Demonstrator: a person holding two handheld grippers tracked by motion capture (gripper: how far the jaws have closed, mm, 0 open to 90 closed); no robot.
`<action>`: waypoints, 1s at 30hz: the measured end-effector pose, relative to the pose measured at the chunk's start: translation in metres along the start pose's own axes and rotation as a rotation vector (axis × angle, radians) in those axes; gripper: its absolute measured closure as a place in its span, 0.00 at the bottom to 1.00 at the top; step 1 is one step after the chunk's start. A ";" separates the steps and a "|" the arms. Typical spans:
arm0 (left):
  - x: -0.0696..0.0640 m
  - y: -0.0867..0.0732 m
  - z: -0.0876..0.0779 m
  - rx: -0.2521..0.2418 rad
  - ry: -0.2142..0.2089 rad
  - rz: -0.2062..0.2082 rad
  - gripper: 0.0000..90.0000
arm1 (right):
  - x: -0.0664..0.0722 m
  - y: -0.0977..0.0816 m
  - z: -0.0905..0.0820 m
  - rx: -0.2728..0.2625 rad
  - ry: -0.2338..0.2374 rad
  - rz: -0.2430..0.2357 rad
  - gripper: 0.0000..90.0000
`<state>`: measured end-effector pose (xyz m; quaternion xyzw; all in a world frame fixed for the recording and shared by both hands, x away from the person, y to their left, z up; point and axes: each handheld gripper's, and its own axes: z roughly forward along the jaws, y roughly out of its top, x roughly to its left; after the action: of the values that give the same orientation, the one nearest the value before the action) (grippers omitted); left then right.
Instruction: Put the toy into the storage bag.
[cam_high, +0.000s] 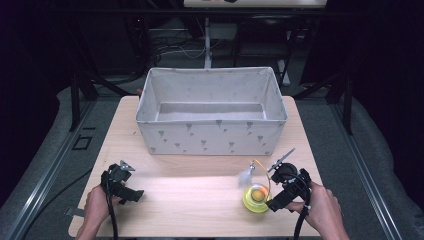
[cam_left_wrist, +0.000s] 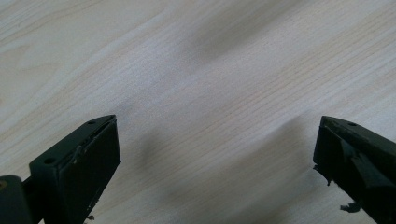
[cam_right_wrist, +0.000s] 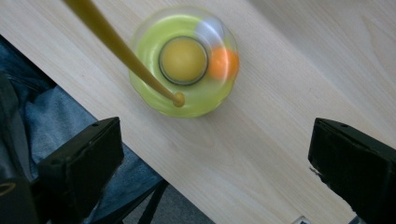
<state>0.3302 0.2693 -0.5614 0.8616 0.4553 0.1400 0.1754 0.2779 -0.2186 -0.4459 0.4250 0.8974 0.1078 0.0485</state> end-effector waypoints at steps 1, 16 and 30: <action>0.000 0.000 0.000 0.002 0.001 0.000 0.01 | 0.001 0.001 -0.001 0.003 0.005 0.005 0.01; 0.000 -0.001 -0.001 0.002 0.004 0.001 0.00 | 0.008 0.021 -0.011 -0.002 0.015 -0.047 0.36; 0.000 -0.001 0.000 0.009 0.002 0.005 0.01 | 0.015 0.033 -0.016 0.053 -0.017 -0.119 0.73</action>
<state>0.3296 0.2693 -0.5617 0.8634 0.4538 0.1394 0.1707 0.2899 -0.1891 -0.4222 0.3730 0.9232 0.0771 0.0513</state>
